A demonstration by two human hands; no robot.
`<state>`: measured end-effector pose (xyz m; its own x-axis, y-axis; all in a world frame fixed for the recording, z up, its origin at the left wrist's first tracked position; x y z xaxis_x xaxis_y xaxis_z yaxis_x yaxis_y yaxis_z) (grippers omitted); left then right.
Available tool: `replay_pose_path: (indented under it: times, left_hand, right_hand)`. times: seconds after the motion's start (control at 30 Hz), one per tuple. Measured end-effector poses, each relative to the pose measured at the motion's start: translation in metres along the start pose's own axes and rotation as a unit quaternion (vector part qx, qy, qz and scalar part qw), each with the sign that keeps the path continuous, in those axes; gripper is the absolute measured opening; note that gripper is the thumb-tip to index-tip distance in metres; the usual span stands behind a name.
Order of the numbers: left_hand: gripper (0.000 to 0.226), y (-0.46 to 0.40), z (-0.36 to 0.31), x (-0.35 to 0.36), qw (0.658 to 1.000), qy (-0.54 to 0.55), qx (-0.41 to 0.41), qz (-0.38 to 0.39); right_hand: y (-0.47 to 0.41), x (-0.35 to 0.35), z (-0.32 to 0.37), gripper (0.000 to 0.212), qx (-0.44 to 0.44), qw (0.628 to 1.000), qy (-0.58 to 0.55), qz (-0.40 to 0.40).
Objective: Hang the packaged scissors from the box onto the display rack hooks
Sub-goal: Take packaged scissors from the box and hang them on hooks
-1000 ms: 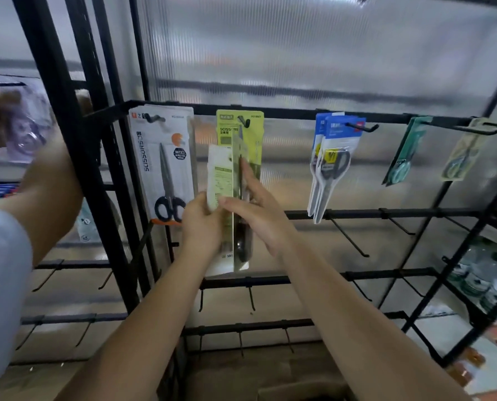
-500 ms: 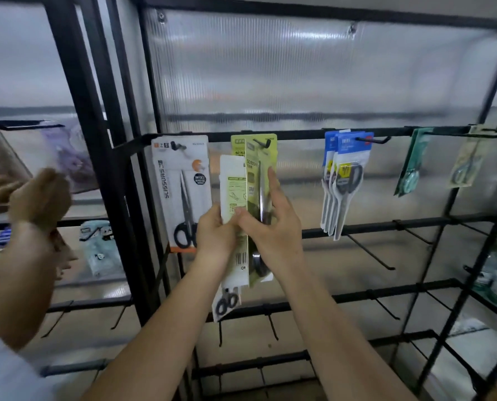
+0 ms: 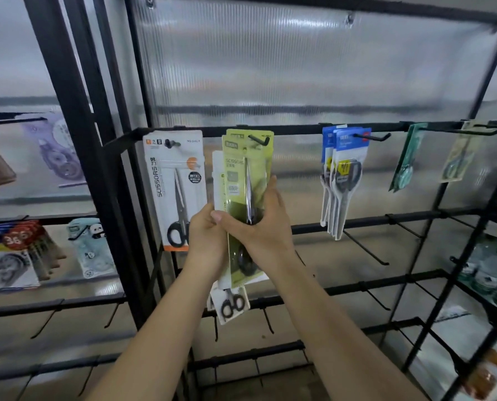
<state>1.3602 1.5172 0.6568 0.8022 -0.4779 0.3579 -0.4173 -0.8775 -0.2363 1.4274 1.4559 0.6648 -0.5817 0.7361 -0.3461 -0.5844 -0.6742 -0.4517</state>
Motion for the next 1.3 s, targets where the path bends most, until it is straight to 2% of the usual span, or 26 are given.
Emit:
replay_pose_path:
  times: [0.1,0.23,0.3,0.47,0.53,0.63,0.73,0.8,0.93,1.0,1.03,1.07,1.13,1.2,1.3]
  left_hand:
    - [0.025,0.0,-0.001,0.0,1.0,0.009,0.018,0.006]
    - [0.018,0.003,-0.001,-0.006,0.998,-0.029,0.054,0.008]
    - [0.025,0.007,-0.004,-0.007,0.998,-0.029,0.056,0.01]
    - [0.025,0.013,-0.008,-0.012,0.998,-0.034,0.046,-0.001]
    - [0.026,0.015,-0.013,-0.009,0.999,-0.03,0.042,-0.005]
    - [0.027,0.014,-0.021,-0.003,0.999,-0.007,0.04,-0.011]
    - [0.026,0.013,-0.029,0.004,0.998,0.043,0.043,-0.006]
    - [0.035,0.012,-0.031,0.007,0.997,0.067,0.032,-0.007]
    - [0.027,0.015,-0.024,0.009,0.998,0.057,-0.005,-0.011]
    - [0.009,0.019,-0.024,0.01,0.999,0.019,-0.017,-0.029]
    - [0.021,0.019,-0.023,0.01,0.999,0.001,-0.022,-0.044]
    - [0.024,0.02,-0.021,0.01,0.998,0.016,-0.021,-0.051]
    - [0.008,0.025,-0.023,0.014,0.997,0.074,-0.012,-0.015]
    - [0.032,0.025,-0.021,0.015,0.993,0.116,-0.011,-0.001]
    - [0.038,0.027,-0.022,0.02,0.995,0.099,0.019,-0.01]
  right_hand:
    - [0.002,0.005,0.003,0.107,0.006,1.0,0.009,0.004]
    - [0.004,0.007,-0.001,0.105,0.013,1.0,-0.006,0.02]
    - [0.007,0.008,-0.001,0.105,0.018,0.999,-0.021,0.029]
    - [0.012,0.009,0.002,0.105,0.034,0.995,-0.077,0.062]
    - [0.012,0.005,0.008,0.101,0.027,0.995,-0.071,0.071]
    - [0.009,0.002,0.017,0.083,0.0,0.996,-0.036,0.083]
    - [0.005,0.008,0.022,0.085,-0.025,0.997,0.007,0.069]
    - [0.003,0.012,0.025,0.085,-0.029,0.998,0.02,0.059]
    - [0.005,0.016,0.02,0.073,-0.008,0.998,-0.018,0.065]
    - [0.009,0.018,0.017,0.07,0.006,0.997,-0.039,0.067]
    - [0.01,0.019,0.015,0.067,0.011,0.997,-0.049,0.067]
    - [0.012,0.019,0.014,0.066,0.014,0.996,-0.058,0.067]
    - [0.015,0.02,0.01,0.064,0.019,0.994,-0.08,0.066]
    - [0.018,0.02,0.008,0.063,0.005,0.994,-0.101,0.045]
    - [0.018,0.017,0.009,0.061,-0.029,0.992,-0.12,-0.003]
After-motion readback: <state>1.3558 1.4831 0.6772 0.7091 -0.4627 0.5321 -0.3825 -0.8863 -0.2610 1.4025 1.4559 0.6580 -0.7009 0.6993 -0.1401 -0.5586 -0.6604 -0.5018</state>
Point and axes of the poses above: each hand's wrist, its own y-axis away from the middle knuckle, its own x-axis out of the palm, z = x × y, the point moved 1 cm from there along -y, towards the middle knuckle, and after that the axes turned 6 degrees about y, right-handed, at the moved point
